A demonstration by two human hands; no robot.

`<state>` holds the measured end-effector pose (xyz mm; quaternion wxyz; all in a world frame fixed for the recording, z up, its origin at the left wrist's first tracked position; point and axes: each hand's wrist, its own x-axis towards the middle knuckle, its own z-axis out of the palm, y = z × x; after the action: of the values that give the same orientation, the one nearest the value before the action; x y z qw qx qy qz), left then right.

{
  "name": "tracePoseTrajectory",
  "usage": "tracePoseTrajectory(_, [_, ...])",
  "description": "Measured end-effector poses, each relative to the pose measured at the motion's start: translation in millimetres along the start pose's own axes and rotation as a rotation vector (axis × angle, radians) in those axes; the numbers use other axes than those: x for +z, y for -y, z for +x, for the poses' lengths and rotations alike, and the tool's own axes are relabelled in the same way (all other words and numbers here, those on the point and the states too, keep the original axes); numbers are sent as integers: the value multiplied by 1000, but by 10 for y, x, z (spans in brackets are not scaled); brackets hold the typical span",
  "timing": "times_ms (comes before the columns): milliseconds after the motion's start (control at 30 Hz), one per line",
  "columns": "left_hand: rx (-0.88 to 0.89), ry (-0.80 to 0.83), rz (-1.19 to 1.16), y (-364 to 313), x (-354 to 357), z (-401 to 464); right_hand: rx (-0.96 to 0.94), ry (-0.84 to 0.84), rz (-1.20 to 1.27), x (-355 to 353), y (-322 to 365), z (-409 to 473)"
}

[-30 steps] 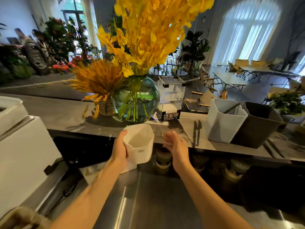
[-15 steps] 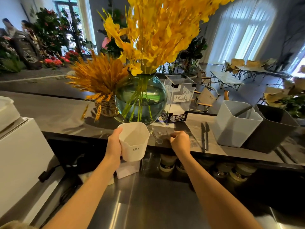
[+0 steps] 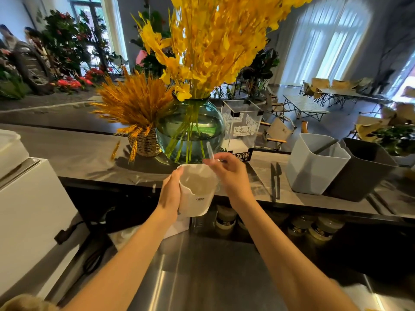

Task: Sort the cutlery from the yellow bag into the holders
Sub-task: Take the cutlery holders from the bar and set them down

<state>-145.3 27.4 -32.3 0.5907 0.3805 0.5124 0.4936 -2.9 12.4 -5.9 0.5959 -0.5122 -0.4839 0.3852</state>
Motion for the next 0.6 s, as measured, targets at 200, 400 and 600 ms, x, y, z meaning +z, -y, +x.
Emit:
tracePoseTrajectory(200, [-3, -54, 1, -19, -143, 92, 150, -201, -15, -143, -412, 207])
tracePoseTrajectory(400, [41, -88, -15, -99, -240, 233, 178, -78, -683, -37, -964, 559])
tracePoseTrajectory(600, [12, -95, -51, -109, -243, 335, 41, -13, -1199, -27, -1095, 715])
